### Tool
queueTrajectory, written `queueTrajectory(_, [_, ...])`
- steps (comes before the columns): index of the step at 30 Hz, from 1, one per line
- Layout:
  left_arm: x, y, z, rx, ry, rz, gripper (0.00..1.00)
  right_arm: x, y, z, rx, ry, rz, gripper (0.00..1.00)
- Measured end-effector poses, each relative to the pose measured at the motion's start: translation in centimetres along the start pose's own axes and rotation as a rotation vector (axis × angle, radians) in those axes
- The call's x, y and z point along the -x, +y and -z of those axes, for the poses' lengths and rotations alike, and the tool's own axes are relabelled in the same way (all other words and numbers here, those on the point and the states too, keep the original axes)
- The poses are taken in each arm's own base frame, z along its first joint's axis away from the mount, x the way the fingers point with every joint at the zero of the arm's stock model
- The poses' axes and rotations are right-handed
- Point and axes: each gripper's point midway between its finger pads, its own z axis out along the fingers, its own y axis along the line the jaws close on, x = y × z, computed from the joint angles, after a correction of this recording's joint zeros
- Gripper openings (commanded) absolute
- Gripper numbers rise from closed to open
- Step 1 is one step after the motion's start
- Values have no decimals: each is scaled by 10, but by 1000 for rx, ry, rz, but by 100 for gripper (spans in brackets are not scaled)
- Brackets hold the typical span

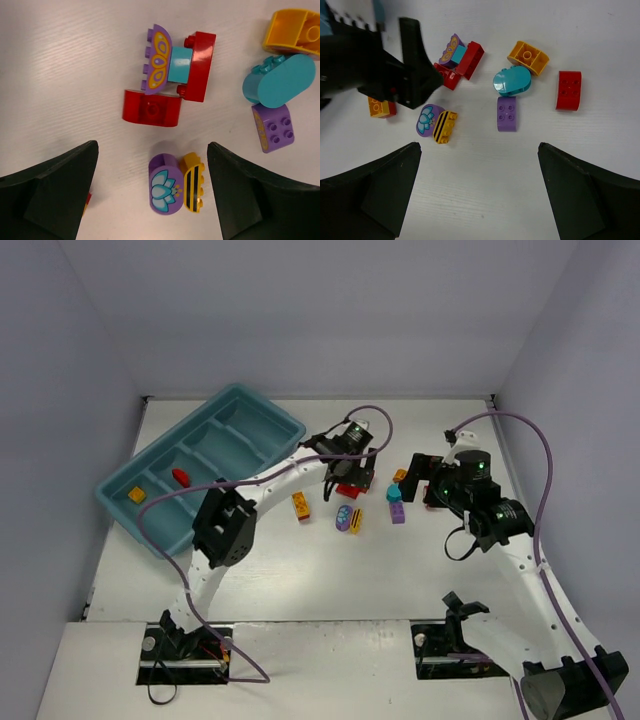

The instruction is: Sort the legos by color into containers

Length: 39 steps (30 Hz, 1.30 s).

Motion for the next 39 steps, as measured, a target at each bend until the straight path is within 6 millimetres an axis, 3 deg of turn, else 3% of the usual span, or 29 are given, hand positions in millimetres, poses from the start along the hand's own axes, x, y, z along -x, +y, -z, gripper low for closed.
queueTrajectory(4, [-27,-13,-34,19,65,-26,83,4,2,6,9,-24,-8,100])
queueTrajectory(9, [-53,-7,-64,53,129,-37,83,3,4,12,24,-40,-24,100])
queueTrajectory(11, [-57,-4,-74,70,134,-42,83,2,5,14,30,-38,-29,100])
queueTrajectory(15, [-43,-7,-78,73,90,-36,78,2,8,16,42,-43,-35,100])
queueTrajectory(19, [-40,-5,-85,87,66,-45,54,3,9,17,49,-45,-40,100])
queueTrajectory(20, [-39,-5,-86,90,59,-46,37,3,9,17,51,-46,-41,100])
queueTrajectory(23, [-35,-2,-87,94,47,-56,9,3,10,18,53,-45,-42,100])
queueTrajectory(26, [-34,2,-85,104,33,-56,5,3,10,18,54,-45,-42,100])
queueTrajectory(30, [-37,26,-61,153,44,-82,6,3,10,18,54,-44,-42,100])
queueTrajectory(33, [-15,58,-21,185,3,-59,6,2,9,16,52,-39,-41,100])
queueTrajectory(35, [10,88,14,206,-57,-10,8,1,9,14,49,-31,-42,100])
queueTrajectory(39, [59,190,96,320,-226,152,12,-3,8,9,42,-10,-42,100])
